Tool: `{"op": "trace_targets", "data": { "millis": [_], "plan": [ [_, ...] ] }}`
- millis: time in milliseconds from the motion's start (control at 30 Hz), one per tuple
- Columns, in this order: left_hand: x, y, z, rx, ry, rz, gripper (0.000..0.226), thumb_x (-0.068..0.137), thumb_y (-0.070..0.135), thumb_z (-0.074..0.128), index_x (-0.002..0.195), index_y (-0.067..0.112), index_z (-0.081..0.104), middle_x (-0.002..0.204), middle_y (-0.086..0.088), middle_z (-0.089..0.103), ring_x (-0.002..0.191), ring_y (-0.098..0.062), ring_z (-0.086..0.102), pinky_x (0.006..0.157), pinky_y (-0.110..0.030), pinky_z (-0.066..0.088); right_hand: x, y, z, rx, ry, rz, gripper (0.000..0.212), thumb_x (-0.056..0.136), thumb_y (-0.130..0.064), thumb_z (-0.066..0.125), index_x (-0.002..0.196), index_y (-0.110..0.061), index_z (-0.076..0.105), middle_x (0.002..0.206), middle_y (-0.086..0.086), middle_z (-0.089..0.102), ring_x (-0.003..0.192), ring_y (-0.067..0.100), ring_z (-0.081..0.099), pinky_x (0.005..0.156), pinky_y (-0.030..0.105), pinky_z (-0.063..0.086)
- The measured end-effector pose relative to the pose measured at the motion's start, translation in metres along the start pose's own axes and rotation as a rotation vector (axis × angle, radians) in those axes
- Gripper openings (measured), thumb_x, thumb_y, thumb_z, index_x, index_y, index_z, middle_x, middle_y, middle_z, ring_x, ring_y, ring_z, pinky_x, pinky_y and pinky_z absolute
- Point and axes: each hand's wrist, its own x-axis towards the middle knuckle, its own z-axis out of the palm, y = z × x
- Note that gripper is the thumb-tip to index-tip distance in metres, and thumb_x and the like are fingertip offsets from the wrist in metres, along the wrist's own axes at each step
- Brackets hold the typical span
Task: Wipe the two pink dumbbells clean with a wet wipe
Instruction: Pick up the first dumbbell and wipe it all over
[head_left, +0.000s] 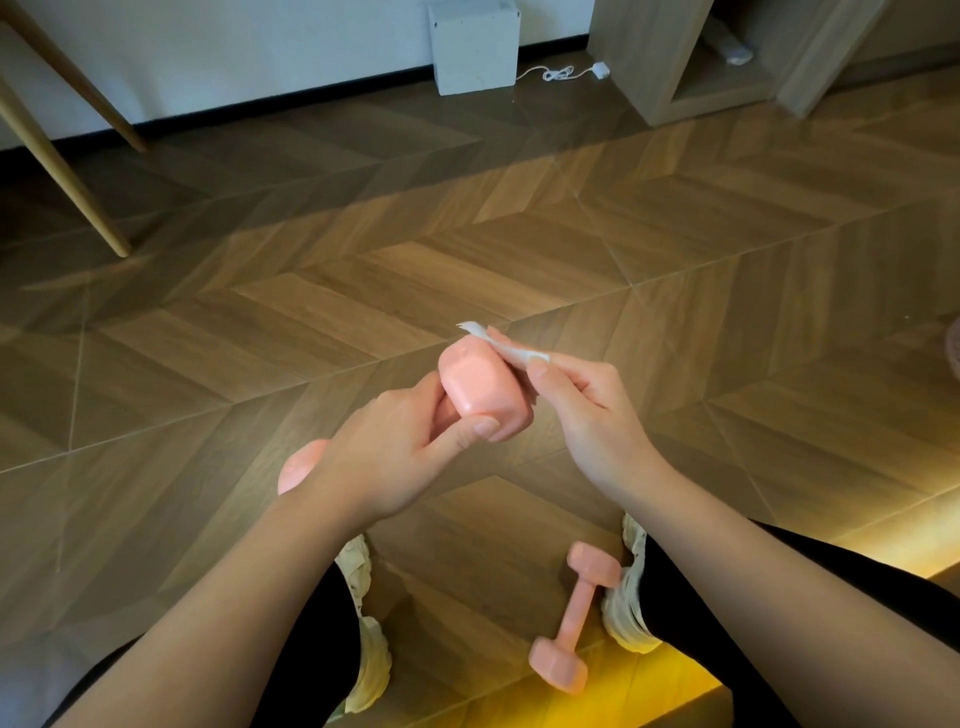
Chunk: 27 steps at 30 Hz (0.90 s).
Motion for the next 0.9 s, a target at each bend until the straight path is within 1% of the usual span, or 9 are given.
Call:
{"op": "trace_targets", "data": {
  "millis": [200, 333, 400, 433, 500, 600, 767, 833, 900],
  "plan": [
    [0.0, 0.002, -0.001, 0.13, -0.032, 0.012, 0.072, 0.07, 0.09, 0.018, 0.102, 0.032, 0.047, 0.071, 0.013, 0.055, 0.069, -0.013, 0.055, 0.056, -0.03, 0.034, 0.0, 0.001, 0.003, -0.074, 0.017, -0.014, 0.036, 0.098, -0.019, 0.041, 0.12, -0.011, 0.068, 0.126, 0.02, 0.066, 0.121, 0.029, 0.06, 0.099, 0.047, 0.047],
    [0.001, -0.001, 0.002, 0.163, -0.074, 0.004, 0.082, 0.069, 0.091, 0.016, 0.105, 0.026, 0.051, 0.079, 0.009, 0.062, 0.074, -0.018, 0.058, 0.061, -0.037, 0.041, 0.004, 0.001, 0.003, -0.098, 0.017, 0.014, 0.034, 0.1, -0.012, 0.042, 0.121, -0.006, 0.067, 0.121, 0.005, 0.069, 0.107, 0.007, 0.064, 0.092, 0.031, 0.048],
    [0.002, -0.003, 0.003, 0.147, -0.066, 0.011, 0.076, 0.07, 0.092, 0.017, 0.1, 0.03, 0.049, 0.076, 0.011, 0.06, 0.07, -0.013, 0.057, 0.057, -0.034, 0.037, 0.004, 0.003, 0.002, -0.123, 0.006, 0.019, 0.037, 0.1, -0.014, 0.042, 0.116, 0.008, 0.067, 0.126, 0.015, 0.067, 0.117, 0.021, 0.063, 0.1, 0.042, 0.048],
    [0.002, -0.003, 0.003, 0.114, -0.06, -0.003, 0.07, 0.07, 0.092, 0.019, 0.097, 0.034, 0.047, 0.074, 0.013, 0.059, 0.069, -0.01, 0.056, 0.057, -0.033, 0.037, 0.003, 0.004, 0.002, -0.125, 0.002, -0.003, 0.039, 0.099, -0.015, 0.042, 0.111, 0.011, 0.068, 0.125, 0.016, 0.067, 0.118, 0.022, 0.063, 0.102, 0.039, 0.048],
    [0.004, -0.004, 0.003, 0.046, -0.058, -0.044, 0.063, 0.069, 0.093, 0.02, 0.092, 0.039, 0.043, 0.073, 0.014, 0.058, 0.071, -0.008, 0.057, 0.059, -0.034, 0.039, -0.001, 0.004, 0.003, -0.134, 0.004, -0.037, 0.041, 0.098, -0.017, 0.042, 0.101, 0.014, 0.069, 0.112, 0.023, 0.071, 0.109, 0.026, 0.066, 0.097, 0.04, 0.048],
    [0.005, -0.004, 0.006, -0.016, -0.055, -0.083, 0.06, 0.069, 0.092, 0.022, 0.08, 0.037, 0.043, 0.07, 0.014, 0.057, 0.068, -0.005, 0.056, 0.059, -0.031, 0.037, 0.002, 0.002, 0.003, -0.123, 0.018, -0.023, 0.048, 0.096, -0.022, 0.042, 0.096, 0.021, 0.062, 0.101, 0.04, 0.063, 0.091, 0.039, 0.062, 0.087, 0.054, 0.046],
    [0.007, -0.003, 0.006, -0.185, 0.0, -0.181, 0.057, 0.072, 0.086, 0.029, 0.075, 0.032, 0.048, 0.063, 0.014, 0.058, 0.056, -0.001, 0.055, 0.058, -0.029, 0.038, -0.007, 0.004, 0.0, -0.169, 0.009, -0.114, 0.036, 0.1, -0.014, 0.043, 0.101, 0.006, 0.073, 0.116, 0.01, 0.072, 0.121, 0.03, 0.06, 0.1, 0.047, 0.047],
    [0.007, -0.002, 0.006, -0.186, 0.004, -0.188, 0.059, 0.071, 0.086, 0.029, 0.075, 0.03, 0.048, 0.063, 0.012, 0.058, 0.058, -0.004, 0.055, 0.059, -0.031, 0.038, -0.003, 0.003, 0.001, -0.188, 0.018, -0.089, 0.038, 0.098, -0.018, 0.043, 0.095, 0.005, 0.074, 0.106, 0.013, 0.074, 0.115, 0.043, 0.058, 0.093, 0.056, 0.045],
    [0.008, 0.0, 0.006, -0.189, 0.006, -0.187, 0.061, 0.071, 0.086, 0.028, 0.077, 0.029, 0.049, 0.064, 0.011, 0.058, 0.06, -0.007, 0.055, 0.061, -0.032, 0.04, 0.0, 0.001, 0.003, -0.214, 0.01, -0.09, 0.04, 0.098, -0.019, 0.043, 0.086, 0.003, 0.073, 0.099, 0.011, 0.075, 0.112, 0.028, 0.065, 0.089, 0.043, 0.049]
  ]
}}
